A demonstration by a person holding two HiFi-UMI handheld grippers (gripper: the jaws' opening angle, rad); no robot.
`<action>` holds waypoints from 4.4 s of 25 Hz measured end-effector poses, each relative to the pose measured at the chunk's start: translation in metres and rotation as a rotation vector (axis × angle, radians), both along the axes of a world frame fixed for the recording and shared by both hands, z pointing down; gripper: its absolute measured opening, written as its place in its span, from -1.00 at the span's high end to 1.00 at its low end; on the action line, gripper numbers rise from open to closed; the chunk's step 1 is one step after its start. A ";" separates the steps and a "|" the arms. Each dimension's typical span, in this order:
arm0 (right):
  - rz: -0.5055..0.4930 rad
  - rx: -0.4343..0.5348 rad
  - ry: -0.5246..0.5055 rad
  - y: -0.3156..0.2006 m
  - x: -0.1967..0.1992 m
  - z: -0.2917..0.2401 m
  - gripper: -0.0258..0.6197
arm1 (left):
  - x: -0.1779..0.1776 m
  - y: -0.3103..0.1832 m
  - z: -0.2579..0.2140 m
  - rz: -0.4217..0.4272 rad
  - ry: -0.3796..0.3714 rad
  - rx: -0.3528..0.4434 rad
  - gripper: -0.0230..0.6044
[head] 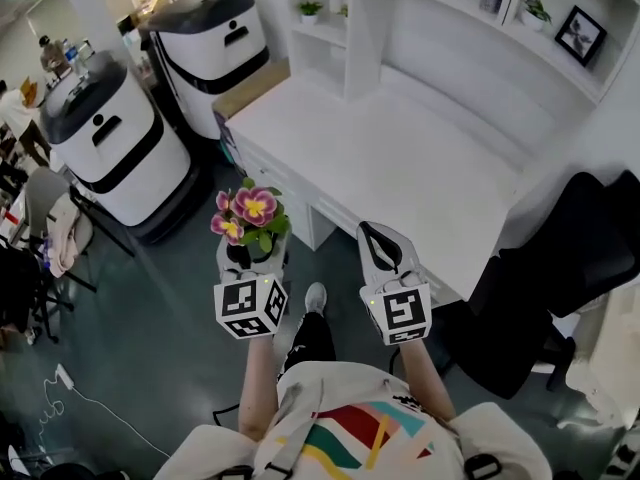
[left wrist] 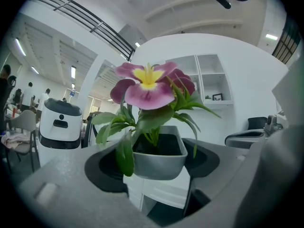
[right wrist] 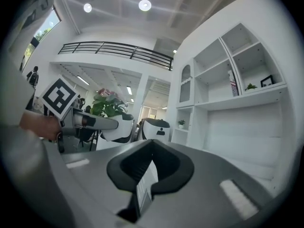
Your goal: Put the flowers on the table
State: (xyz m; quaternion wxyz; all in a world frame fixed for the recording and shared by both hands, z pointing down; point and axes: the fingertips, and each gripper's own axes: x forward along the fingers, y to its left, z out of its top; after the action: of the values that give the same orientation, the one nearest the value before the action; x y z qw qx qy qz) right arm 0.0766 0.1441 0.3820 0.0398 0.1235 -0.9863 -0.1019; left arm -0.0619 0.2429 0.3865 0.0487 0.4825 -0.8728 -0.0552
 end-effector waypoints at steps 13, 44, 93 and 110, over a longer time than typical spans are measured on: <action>0.064 -0.124 0.064 -0.096 -0.136 0.015 0.92 | -0.133 -0.106 -0.006 0.103 -0.001 -0.012 -0.16; 0.200 -0.150 0.147 -0.218 -0.217 0.048 0.92 | -0.217 -0.256 0.025 0.328 0.016 -0.030 -0.16; 0.778 -0.301 0.078 -0.355 -0.086 0.066 0.92 | -0.131 -0.503 0.061 0.748 -0.010 -0.116 -0.16; 0.890 -0.353 0.136 -0.349 -0.056 0.092 0.92 | -0.110 -0.634 0.161 0.793 0.001 -0.242 -0.16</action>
State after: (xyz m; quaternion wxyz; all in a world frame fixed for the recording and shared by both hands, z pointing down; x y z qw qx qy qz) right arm 0.0203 -0.2051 0.4738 0.1641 0.5180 -0.8351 0.0862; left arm -0.1715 -0.3910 0.5476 0.1229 0.7721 -0.6195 0.0705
